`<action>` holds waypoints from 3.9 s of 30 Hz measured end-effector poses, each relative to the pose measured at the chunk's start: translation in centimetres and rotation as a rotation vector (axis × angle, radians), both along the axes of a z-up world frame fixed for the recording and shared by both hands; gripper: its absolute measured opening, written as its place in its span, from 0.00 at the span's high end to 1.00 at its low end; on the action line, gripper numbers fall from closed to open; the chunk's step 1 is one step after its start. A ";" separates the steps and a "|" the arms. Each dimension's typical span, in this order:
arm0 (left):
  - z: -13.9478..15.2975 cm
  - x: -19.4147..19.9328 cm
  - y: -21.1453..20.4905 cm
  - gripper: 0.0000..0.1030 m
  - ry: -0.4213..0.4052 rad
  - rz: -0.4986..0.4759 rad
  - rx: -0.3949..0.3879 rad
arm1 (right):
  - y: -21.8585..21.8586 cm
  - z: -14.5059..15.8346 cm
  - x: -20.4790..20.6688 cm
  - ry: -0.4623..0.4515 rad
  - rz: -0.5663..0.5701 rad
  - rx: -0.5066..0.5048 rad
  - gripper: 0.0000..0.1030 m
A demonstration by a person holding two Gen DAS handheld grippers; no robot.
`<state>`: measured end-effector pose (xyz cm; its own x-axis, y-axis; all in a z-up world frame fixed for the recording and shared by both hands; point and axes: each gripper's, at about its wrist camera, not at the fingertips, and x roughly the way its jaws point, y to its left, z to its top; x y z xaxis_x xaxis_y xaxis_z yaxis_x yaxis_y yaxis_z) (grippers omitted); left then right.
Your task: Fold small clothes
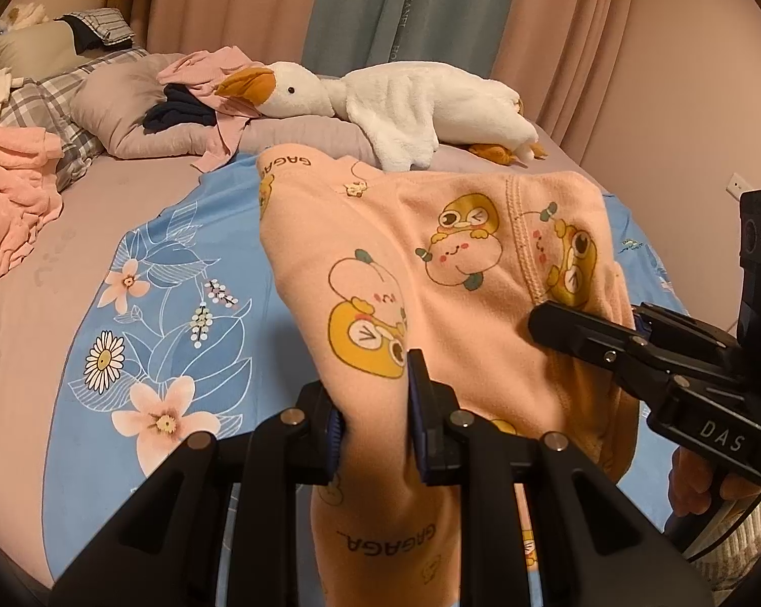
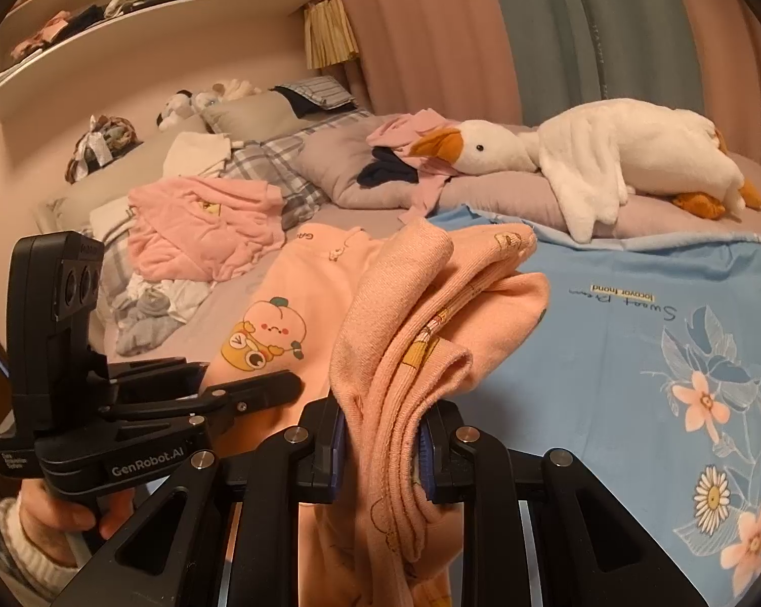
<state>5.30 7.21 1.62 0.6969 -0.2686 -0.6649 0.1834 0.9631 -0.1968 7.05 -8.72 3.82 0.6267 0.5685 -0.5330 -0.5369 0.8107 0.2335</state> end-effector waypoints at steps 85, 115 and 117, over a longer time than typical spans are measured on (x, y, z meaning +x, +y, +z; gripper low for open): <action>-8.1 11.6 2.1 0.78 0.144 0.064 0.069 | 5.5 -6.0 9.0 0.096 0.003 -0.106 0.76; -11.3 14.5 2.4 0.57 0.222 0.097 0.130 | 4.9 -10.4 12.9 0.269 -0.062 -0.104 0.76; -11.4 14.4 2.6 0.44 0.220 0.116 0.145 | 4.6 -10.7 13.1 0.285 -0.076 -0.100 0.74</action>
